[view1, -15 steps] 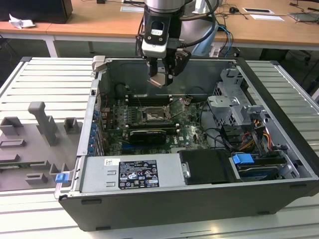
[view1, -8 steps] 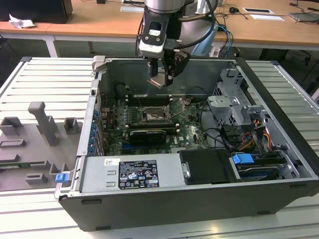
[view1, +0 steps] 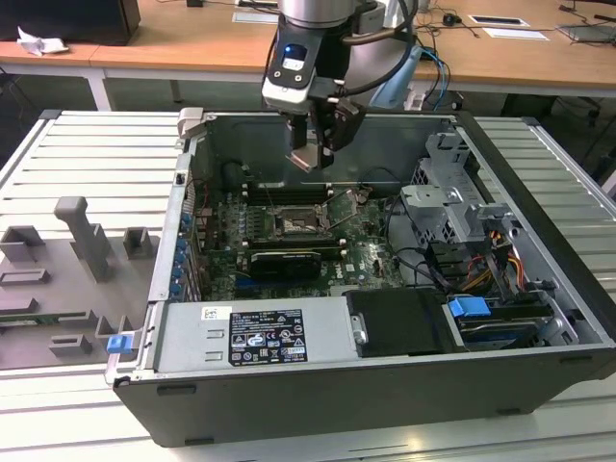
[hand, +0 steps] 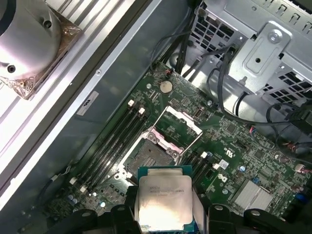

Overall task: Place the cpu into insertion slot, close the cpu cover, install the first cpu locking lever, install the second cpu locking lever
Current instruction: 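Place the cpu into insertion slot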

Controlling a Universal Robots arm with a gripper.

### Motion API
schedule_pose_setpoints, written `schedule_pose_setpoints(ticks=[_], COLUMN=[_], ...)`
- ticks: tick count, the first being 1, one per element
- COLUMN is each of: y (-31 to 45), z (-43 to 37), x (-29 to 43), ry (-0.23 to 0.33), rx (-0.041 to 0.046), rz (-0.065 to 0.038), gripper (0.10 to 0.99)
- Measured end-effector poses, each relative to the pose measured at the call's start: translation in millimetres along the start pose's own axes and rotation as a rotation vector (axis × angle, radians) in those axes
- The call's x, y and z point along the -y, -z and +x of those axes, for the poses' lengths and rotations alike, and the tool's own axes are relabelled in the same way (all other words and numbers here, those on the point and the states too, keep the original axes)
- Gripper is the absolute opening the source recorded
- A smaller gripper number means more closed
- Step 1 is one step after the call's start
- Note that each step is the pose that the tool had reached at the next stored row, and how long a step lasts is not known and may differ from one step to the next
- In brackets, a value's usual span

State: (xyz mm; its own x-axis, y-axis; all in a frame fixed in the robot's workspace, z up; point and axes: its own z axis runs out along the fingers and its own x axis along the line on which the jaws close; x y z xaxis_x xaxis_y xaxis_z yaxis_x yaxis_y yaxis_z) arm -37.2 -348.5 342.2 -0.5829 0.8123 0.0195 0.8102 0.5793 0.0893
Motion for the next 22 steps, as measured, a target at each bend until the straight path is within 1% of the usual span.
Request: schedule_pose_setpoints(ticks=[1,12,14,19,22], y=[-0.6,-3.0,-3.8,-4.9,-6.1], z=[0.0,-0.1,-0.1,-0.1,-0.1], x=[0.0,0.2,0.3,0.4,0.5], ry=[-0.019,-0.094,-0.118,-0.149,-0.180], rx=[0.0017,0.0085,0.0106,0.0134,0.0161], rz=[-0.001,-0.002,-0.002,-0.003,-0.004], gripper=[0.529,0.529,0.529,0.529,0.529])
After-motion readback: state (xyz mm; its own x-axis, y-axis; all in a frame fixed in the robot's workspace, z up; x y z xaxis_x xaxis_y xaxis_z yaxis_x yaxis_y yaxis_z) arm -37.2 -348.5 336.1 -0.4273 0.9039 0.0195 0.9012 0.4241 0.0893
